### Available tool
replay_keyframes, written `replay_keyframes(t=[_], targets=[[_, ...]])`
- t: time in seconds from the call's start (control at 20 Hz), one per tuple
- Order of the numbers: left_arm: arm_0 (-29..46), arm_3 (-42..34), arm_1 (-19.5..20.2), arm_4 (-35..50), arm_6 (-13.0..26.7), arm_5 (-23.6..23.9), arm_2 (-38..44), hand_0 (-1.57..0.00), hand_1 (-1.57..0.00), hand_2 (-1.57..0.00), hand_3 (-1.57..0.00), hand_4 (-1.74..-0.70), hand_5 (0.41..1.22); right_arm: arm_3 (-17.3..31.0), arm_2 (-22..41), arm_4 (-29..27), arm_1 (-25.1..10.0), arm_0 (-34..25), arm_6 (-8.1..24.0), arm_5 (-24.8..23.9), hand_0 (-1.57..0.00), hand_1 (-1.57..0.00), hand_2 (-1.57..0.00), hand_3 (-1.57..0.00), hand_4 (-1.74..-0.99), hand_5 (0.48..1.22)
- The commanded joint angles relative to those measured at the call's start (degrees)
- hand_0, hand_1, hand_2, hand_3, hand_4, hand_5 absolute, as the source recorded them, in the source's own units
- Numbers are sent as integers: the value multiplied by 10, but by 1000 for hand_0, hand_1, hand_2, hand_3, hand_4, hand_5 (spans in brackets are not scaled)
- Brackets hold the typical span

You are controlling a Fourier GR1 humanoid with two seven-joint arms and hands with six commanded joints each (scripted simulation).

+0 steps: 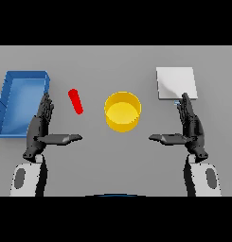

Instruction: Pick up the red beaker and tilt it to pour out 1 green nut into yellow bowl. Pick up the yellow bowl and place it on the metallic measuring scale.

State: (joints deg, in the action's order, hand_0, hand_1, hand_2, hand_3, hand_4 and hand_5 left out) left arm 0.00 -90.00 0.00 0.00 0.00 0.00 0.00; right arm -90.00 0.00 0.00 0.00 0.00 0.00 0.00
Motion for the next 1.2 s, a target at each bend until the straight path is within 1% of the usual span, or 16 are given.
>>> replay_keyframes(t=[0.0,0.25,0.3,0.35,0.4,0.45,0.5,0.6,0.65,0.8,0.85,0.9,1.0,1.05,1.1,1.15], targets=[[3,-2,-1,-1,-2,0,-2,1,1,1,1,-1141,660,0,1,0,1,0,0,-1,1,1,1,1,-1071,578],[27,-21,-13,-12,-7,5,-18,1,1,1,1,-1141,660,1,10,9,9,2,-3,-5,1,1,1,1,-1071,578],[57,-59,3,-46,-23,-1,-48,1,1,1,1,-1141,660,-21,29,70,-21,17,-40,-22,1,1,1,1,-1071,578],[78,-87,14,-66,-29,-4,-63,1,1,1,1,-1143,660,-42,52,113,-26,35,-64,-34,1,1,1,1,-1072,577],[88,-107,19,-76,-16,-8,-75,1,1,1,1,-1144,660,-55,68,146,-29,48,-68,-44,1,1,1,1,-1066,576],[90,-120,19,-89,0,-5,-84,1,1,1,1,-1142,662,-64,78,164,-30,53,-62,-48,1,1,1,1,-1064,577],[98,-129,21,-98,7,-5,-93,1,1,1,1,-1138,660,-72,80,170,-31,57,-57,-49,1,1,1,1,-1071,581],[102,-141,27,-99,29,-7,-92,1,1,1,1,-1138,655,-83,79,157,-36,56,-51,-35,1,1,1,1,-1103,592],[104,-139,26,-97,34,-8,-93,1,1,1,1,-1139,652,-83,78,154,-37,57,-46,-32,1,1,1,1,-1118,600],[72,-103,25,-100,51,-9,-87,1,1,1,1,-1136,648,-85,78,141,-38,55,-54,-20,1,1,1,1,-1163,624],[61,-85,27,-99,50,-9,-82,1,1,1,1,-1137,647,-83,81,134,-33,58,-50,-14,1,1,1,1,-1180,627],[36,-61,25,-95,64,-8,-75,1,1,1,1,-1145,643,-83,80,131,-30,54,-42,-14,1,1,1,1,-1189,626],[8,-18,27,-90,49,-12,-62,1,1,1,1,-1169,648,-74,72,118,-32,46,-46,-8,1,1,1,1,-1209,627],[-11,2,27,-87,42,-11,-55,1,1,1,1,-1178,650,-81,73,118,-34,52,-56,-7,1,1,1,1,-1215,628],[-28,27,31,-88,38,-10,-48,1,1,1,1,-1178,648,-86,74,117,-34,54,-60,-6,1,1,1,1,-1219,626],[-43,48,32,-90,33,-11,-45,1,1,1,1,-1177,644,-79,74,117,-34,56,-60,-5,1,1,1,1,-1220,626]])
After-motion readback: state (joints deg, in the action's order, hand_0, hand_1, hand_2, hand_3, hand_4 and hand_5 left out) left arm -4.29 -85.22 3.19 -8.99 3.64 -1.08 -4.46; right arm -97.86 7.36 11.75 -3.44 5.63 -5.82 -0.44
